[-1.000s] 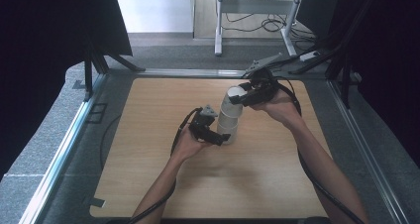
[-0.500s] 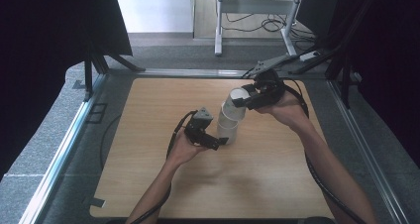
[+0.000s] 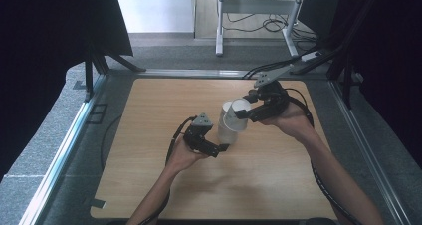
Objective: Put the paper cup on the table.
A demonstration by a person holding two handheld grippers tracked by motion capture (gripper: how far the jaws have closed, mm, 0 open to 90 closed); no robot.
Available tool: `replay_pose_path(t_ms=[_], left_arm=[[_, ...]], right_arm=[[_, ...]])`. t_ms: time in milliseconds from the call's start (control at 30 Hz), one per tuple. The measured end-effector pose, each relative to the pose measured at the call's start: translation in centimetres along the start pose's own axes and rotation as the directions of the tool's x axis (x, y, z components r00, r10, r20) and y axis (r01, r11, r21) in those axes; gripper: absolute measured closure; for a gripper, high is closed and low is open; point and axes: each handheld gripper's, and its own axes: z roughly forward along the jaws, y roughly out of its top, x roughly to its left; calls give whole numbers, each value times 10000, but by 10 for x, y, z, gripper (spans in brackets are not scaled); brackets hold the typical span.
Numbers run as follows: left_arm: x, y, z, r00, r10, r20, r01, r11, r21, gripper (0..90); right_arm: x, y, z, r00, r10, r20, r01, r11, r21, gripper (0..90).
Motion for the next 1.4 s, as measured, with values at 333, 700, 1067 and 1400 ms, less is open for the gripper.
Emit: replay_pose_path(t_ms=[333, 700, 1067, 1400], left_arm=[[-15, -5, -1, 9988, 386, 301, -380, 9991, -209, 5], [-25, -12, 1, 9969, 648, 451, -620, 9961, -622, 28], [-35, -18, 12, 9943, 1017, 324, -1001, 9938, -485, 44], [-38, -21, 21, 9950, 1003, 27, -1001, 9942, -401, 86]], right_arm=[[13, -17, 6, 9996, -106, -280, 104, 9999, -89, 374], [23, -36, 18, 9984, -192, -537, 187, 9998, -96, 374], [30, -51, 37, 9973, -186, -707, 203, 9995, 237, 374], [31, -56, 47, 9970, -31, -769, 61, 9992, 384, 373]])
